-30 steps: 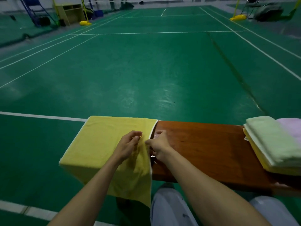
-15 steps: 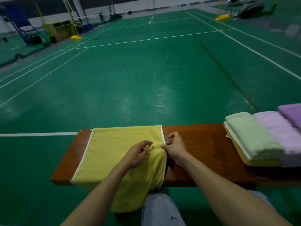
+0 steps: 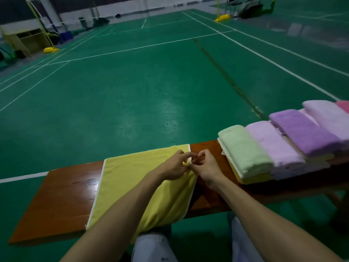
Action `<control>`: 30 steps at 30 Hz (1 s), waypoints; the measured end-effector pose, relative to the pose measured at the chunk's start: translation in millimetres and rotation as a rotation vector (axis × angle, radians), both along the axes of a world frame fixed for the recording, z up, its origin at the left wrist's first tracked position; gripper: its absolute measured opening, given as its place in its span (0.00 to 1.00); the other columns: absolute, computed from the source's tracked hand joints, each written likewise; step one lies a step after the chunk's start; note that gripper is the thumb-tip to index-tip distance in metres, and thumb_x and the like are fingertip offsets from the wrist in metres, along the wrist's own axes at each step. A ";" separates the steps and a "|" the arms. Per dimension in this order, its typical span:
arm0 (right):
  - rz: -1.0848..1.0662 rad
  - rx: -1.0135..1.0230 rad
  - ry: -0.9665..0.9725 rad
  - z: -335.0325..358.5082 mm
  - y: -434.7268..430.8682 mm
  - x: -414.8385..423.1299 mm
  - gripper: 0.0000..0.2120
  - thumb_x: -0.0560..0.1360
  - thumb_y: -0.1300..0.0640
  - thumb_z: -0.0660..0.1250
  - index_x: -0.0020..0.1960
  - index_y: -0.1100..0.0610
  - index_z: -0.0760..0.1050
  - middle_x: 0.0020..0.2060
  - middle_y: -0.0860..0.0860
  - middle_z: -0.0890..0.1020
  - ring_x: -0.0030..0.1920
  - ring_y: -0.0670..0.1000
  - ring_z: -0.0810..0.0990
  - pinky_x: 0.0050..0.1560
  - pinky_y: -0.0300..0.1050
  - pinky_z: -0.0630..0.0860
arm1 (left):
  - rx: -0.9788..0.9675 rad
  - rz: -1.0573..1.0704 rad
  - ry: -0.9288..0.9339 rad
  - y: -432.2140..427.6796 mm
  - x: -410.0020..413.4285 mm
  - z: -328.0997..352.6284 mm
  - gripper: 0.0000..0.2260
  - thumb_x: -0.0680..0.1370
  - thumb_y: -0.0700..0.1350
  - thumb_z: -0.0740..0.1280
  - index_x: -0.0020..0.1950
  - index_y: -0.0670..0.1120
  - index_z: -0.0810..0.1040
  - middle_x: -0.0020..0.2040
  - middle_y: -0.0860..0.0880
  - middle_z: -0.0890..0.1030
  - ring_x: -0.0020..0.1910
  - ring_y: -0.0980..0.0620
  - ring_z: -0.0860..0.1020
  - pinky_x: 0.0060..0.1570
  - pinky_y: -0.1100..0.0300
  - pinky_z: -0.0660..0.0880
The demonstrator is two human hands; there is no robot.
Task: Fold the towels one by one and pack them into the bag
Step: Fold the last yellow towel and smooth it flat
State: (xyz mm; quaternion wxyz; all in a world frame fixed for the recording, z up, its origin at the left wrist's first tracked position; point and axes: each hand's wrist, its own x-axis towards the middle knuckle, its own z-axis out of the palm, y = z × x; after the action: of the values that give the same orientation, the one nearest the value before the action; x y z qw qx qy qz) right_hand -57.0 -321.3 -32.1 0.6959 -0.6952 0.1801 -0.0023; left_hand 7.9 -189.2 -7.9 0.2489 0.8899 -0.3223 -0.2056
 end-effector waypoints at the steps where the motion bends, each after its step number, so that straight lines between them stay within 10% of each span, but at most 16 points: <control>1: 0.018 0.026 0.003 -0.7 0.3 -2.4 0.16 0.73 0.67 0.72 0.49 0.54 0.66 0.50 0.60 0.80 0.50 0.53 0.81 0.41 0.39 0.76 | 0.060 -0.036 -0.001 -1.3 2.4 4.4 0.18 0.80 0.43 0.63 0.70 0.55 0.71 0.56 0.49 0.69 0.52 0.52 0.72 0.51 0.62 0.69; 12: 0.342 0.015 0.095 0.3 25.7 -16.6 0.17 0.73 0.62 0.74 0.54 0.58 0.67 0.41 0.53 0.78 0.41 0.48 0.77 0.38 0.39 0.75 | 0.331 -0.143 -0.043 51.8 -6.5 24.9 0.11 0.79 0.53 0.65 0.54 0.46 0.77 0.50 0.48 0.78 0.48 0.50 0.75 0.39 0.61 0.70; 30: 0.587 -0.082 0.094 16.5 34.6 -18.0 0.11 0.79 0.51 0.66 0.46 0.52 0.65 0.45 0.55 0.75 0.43 0.54 0.74 0.42 0.53 0.73 | -0.045 0.139 0.011 154.7 -7.4 22.3 0.08 0.78 0.41 0.68 0.39 0.50 0.74 0.42 0.51 0.76 0.40 0.59 0.73 0.41 0.67 0.69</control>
State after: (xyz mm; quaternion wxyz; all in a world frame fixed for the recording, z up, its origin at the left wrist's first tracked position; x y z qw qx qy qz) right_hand -75.0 -286.7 -15.5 0.6291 -0.7444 0.0031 0.2238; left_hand 0.5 -34.5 14.4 0.2842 0.9031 -0.2630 -0.1856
